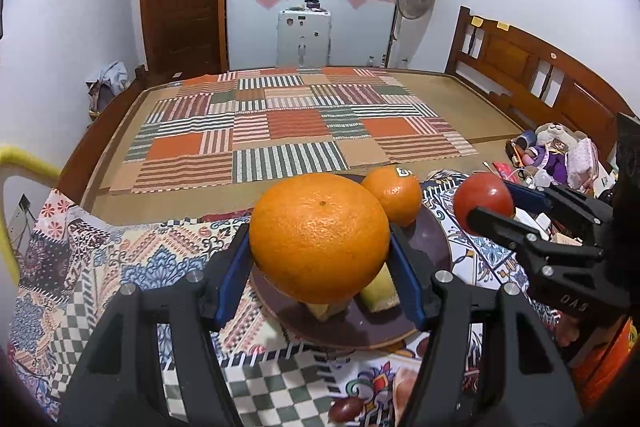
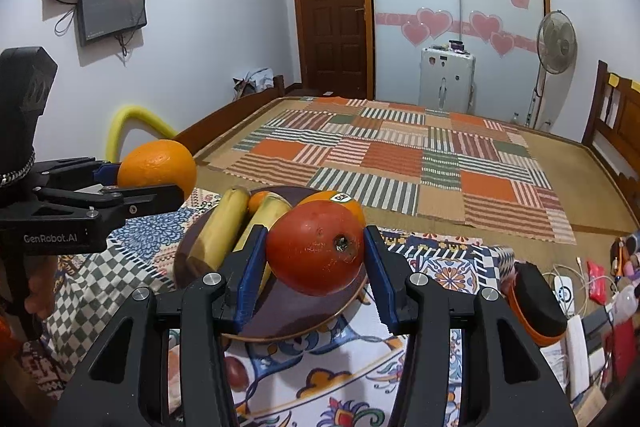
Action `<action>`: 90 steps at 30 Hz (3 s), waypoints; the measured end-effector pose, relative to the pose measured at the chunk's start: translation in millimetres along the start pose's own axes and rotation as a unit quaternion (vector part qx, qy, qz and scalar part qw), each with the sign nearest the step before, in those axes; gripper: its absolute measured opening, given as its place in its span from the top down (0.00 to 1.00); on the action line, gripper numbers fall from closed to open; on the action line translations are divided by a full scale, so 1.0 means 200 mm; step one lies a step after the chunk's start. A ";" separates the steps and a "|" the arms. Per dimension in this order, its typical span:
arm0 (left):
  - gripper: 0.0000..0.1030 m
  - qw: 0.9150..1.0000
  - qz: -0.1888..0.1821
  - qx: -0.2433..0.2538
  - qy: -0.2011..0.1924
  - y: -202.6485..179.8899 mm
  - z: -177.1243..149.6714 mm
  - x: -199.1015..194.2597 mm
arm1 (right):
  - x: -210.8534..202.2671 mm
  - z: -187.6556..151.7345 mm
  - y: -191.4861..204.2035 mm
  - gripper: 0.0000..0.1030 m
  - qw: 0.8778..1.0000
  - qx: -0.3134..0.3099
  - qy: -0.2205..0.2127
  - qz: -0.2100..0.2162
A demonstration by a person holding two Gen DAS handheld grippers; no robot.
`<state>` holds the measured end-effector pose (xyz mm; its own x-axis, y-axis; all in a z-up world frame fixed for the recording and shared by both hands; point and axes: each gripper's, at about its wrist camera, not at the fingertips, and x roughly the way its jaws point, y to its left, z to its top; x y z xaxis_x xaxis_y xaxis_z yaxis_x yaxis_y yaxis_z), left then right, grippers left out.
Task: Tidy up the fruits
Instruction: 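Place the large orange on the plate with the left tool while the right tool places the red fruit, then move the right tool to the pink pomelo segment and grasp it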
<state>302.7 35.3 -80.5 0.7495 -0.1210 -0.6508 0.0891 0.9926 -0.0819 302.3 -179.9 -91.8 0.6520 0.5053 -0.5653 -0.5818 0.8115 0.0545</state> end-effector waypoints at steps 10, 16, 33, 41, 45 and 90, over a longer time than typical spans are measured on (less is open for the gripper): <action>0.38 1.000 -0.009 -0.001 0.027 -0.03 0.01 0.19 | 0.14 -0.01 -0.01 0.56 0.999 -0.012 0.038 -0.001; 0.38 0.999 -0.012 0.002 0.042 -0.05 -0.01 0.27 | 0.19 -0.05 -0.01 0.57 0.998 -0.008 0.058 0.015; 0.35 0.999 0.005 0.022 0.042 -0.08 -0.05 0.30 | 0.23 -0.06 0.04 0.56 0.997 -0.024 0.071 0.010; 0.34 0.999 -0.003 0.013 0.046 -0.06 -0.05 0.24 | 0.20 -0.05 0.01 0.56 0.998 -0.017 0.067 0.012; 0.34 0.999 0.006 0.023 0.037 -0.07 -0.05 0.15 | 0.14 -0.04 0.01 0.55 0.998 -0.010 0.055 0.012; 0.32 0.995 0.050 -0.036 0.077 0.13 -0.87 -0.56 | -0.07 -0.48 0.60 0.26 0.996 -0.011 0.081 0.042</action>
<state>107.2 73.3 -141.2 0.6429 -0.0257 -0.7656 -0.0324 0.9976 -0.0607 176.8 -117.7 -155.7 0.5135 0.5161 -0.6855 -0.6429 0.7605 0.0910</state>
